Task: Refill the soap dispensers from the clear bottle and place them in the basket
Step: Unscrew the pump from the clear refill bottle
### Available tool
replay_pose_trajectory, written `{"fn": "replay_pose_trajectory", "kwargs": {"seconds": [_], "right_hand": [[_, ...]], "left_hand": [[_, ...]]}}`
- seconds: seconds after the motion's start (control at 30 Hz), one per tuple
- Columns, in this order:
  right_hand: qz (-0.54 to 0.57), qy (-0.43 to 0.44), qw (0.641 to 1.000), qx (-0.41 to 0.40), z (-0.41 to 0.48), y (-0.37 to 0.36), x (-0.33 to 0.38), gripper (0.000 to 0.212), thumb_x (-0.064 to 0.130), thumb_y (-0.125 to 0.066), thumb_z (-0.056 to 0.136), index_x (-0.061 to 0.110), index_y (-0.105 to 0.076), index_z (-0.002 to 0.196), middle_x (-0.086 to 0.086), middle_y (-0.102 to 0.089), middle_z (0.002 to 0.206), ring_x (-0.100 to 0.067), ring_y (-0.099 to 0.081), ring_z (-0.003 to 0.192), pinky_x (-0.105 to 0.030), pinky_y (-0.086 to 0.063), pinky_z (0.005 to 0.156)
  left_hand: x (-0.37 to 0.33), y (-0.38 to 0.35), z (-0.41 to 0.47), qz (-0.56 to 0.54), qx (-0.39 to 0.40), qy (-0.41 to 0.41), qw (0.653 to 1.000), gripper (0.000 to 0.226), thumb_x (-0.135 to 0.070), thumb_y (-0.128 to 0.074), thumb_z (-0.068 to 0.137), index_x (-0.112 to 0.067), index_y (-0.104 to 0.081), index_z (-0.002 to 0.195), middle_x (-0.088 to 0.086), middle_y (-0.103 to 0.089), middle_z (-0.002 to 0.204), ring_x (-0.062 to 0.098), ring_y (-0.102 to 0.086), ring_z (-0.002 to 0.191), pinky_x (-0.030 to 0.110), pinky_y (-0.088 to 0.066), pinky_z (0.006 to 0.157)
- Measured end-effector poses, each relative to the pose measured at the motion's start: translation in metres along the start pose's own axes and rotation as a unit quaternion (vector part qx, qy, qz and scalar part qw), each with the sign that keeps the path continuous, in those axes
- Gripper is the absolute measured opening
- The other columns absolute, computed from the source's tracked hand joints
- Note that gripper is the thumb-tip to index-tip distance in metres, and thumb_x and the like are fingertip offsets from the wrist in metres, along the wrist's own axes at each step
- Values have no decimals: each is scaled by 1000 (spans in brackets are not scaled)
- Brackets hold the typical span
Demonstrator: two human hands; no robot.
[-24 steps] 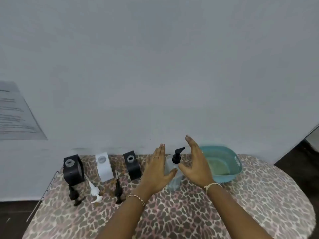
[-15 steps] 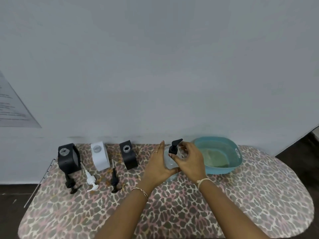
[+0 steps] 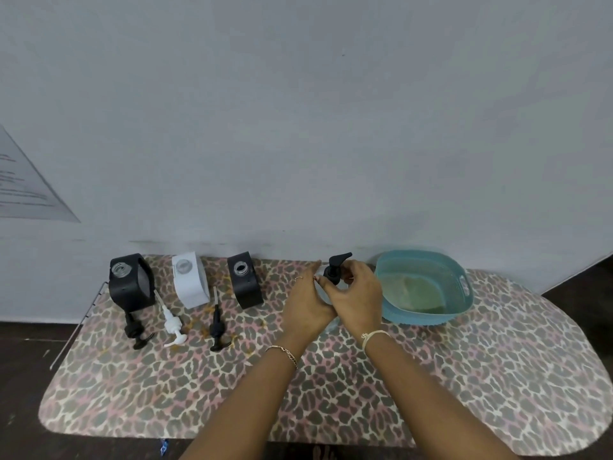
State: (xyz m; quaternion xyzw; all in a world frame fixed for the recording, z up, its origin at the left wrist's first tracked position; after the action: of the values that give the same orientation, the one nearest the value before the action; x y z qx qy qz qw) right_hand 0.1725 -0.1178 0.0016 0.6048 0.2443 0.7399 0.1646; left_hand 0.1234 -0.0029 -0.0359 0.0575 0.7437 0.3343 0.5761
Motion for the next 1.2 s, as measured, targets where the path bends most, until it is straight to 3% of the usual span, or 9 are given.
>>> {"fn": "replay_pose_trajectory", "kwargs": {"seconds": [0.07,0.2,0.43,0.63,0.73,0.83,0.97,1.07,1.2], "right_hand": [[-6,-2,1000,-9,1,1,0,28,40,-80,72,24,-62,87,13,-60,84,-4,-56,79,-18,-46,72],[-32,18,999,-6,2,0,5,26,38,-77,75,22,-64,90,11,-63,86,-4,-57,79,-19,-48,73],[-66,73,995,36,-2,-10,20,20,30,-74,81,16,-67,93,4,-66,89,-11,-59,83,-19,-43,75],[39,47,989,137,1,-22,10,28,17,-70,85,22,-64,112,9,-69,106,-5,-63,101,-31,-50,96],[109,10,990,86,-3,-17,-1,43,21,-80,76,26,-54,110,14,-65,106,-1,-62,103,-25,-50,94],[158,-10,987,-3,-6,-11,-12,44,21,-86,68,30,-52,95,16,-65,98,1,-64,95,-23,-53,87],[201,78,975,-48,-10,-14,-13,36,10,-79,76,22,-64,107,8,-66,107,-3,-64,101,-26,-53,91],[207,144,965,-72,-17,-12,-13,40,6,-76,79,16,-65,116,4,-60,119,-6,-63,107,-24,-51,93],[227,169,953,-112,-16,-11,-17,39,12,-80,76,12,-58,108,1,-56,113,-10,-68,95,-26,-54,87]], "left_hand": [[-2,2,-2,1,-8,2,1000,75,-31,-80,67,-24,-45,133,-18,-55,116,1,-54,107,18,-46,86],[-5,8,-1,34,-18,-10,999,77,-45,-72,58,-27,-51,130,-13,-65,116,7,-60,105,32,-54,86],[-8,14,-1,24,-11,-54,998,58,-35,-75,63,-28,-56,118,-15,-66,99,7,-62,88,18,-47,64],[-2,9,0,-5,23,-43,999,75,-39,-82,61,-32,-47,127,-22,-56,109,1,-56,96,24,-48,81],[6,0,-1,-24,17,-45,999,86,-43,-81,56,-36,-41,132,-17,-60,119,8,-60,105,27,-51,81],[16,-4,0,-24,-20,-47,998,89,-37,-79,57,-40,-34,133,-12,-63,110,13,-62,94,27,-50,70],[27,-6,4,-54,-78,-79,992,79,-35,-72,55,-46,-33,124,-15,-61,101,11,-62,87,32,-54,64],[31,-9,3,-72,-105,-121,984,80,-48,-67,50,-46,-35,123,-17,-59,105,9,-59,90,32,-53,64],[36,-9,0,-97,-137,-152,974,76,-46,-64,50,-46,-36,121,-17,-58,107,11,-58,94,31,-51,64]]}}
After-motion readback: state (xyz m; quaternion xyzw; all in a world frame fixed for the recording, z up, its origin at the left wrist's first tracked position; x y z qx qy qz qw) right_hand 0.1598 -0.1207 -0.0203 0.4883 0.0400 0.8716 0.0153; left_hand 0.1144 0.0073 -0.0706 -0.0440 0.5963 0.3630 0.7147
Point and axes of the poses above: each hand's wrist, its own z-axis towards the middle knuckle, its own y-axis out of the back of the hand, x = y × z, the point moved 10 cm from there along z, towards the middle knuckle
